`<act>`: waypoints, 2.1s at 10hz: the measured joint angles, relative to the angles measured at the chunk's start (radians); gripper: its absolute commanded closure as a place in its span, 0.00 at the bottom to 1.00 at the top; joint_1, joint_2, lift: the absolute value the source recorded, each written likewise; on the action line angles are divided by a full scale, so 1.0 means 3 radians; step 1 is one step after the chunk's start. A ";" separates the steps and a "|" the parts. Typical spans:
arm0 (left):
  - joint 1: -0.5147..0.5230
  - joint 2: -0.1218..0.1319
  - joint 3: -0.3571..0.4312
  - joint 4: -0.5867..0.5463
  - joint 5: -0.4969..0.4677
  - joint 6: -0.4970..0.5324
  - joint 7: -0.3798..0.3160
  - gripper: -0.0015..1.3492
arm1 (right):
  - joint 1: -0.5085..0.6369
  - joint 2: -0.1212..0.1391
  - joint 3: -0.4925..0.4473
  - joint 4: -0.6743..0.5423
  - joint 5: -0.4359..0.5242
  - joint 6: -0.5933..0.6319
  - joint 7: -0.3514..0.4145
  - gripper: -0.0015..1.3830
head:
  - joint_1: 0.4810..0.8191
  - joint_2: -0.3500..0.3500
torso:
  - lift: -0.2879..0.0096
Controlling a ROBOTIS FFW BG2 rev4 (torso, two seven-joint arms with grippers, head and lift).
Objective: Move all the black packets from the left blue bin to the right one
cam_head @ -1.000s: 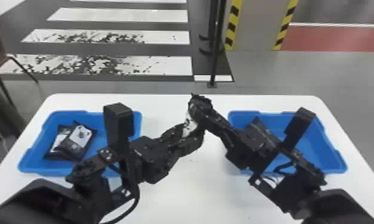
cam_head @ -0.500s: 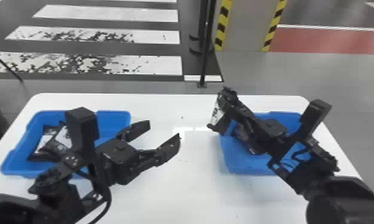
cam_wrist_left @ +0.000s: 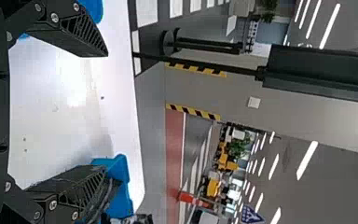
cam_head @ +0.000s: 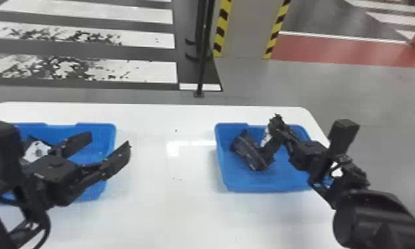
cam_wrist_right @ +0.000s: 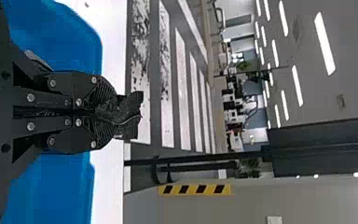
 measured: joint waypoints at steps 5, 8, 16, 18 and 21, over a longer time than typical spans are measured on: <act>0.0081 -0.0089 0.0453 -0.0084 -0.0205 0.0047 0.0010 0.15 | 0.0669 0.0015 -0.0012 -0.0713 0.0066 -0.0329 -0.0218 0.15 | 0.63 0.34 | 0.50; 0.0073 -0.0129 0.0776 -0.0093 -0.0502 0.0488 0.0013 0.15 | 0.1702 0.0230 0.0010 -0.1722 0.0036 -0.0530 -0.0237 0.15 | 0.63 0.54 | 0.50; -0.1075 0.0157 0.0731 0.0941 -0.1397 0.1504 0.0010 0.15 | 0.2560 0.0271 0.0394 -0.2271 -0.0418 -0.0565 -0.0174 0.15 | 0.63 0.89 | 0.50; -0.1309 0.0179 0.0612 0.1357 -0.1411 0.1508 0.0000 0.15 | 0.2544 0.0271 0.0405 -0.2227 -0.0476 -0.0565 -0.0165 0.15 | 0.63 0.87 | 0.50; -0.1538 0.0212 0.0473 0.1849 -0.1344 0.1469 -0.0037 0.75 | 0.2516 0.0271 0.0429 -0.2155 -0.0563 -0.0565 -0.0154 0.15 | 0.63 0.83 | 0.50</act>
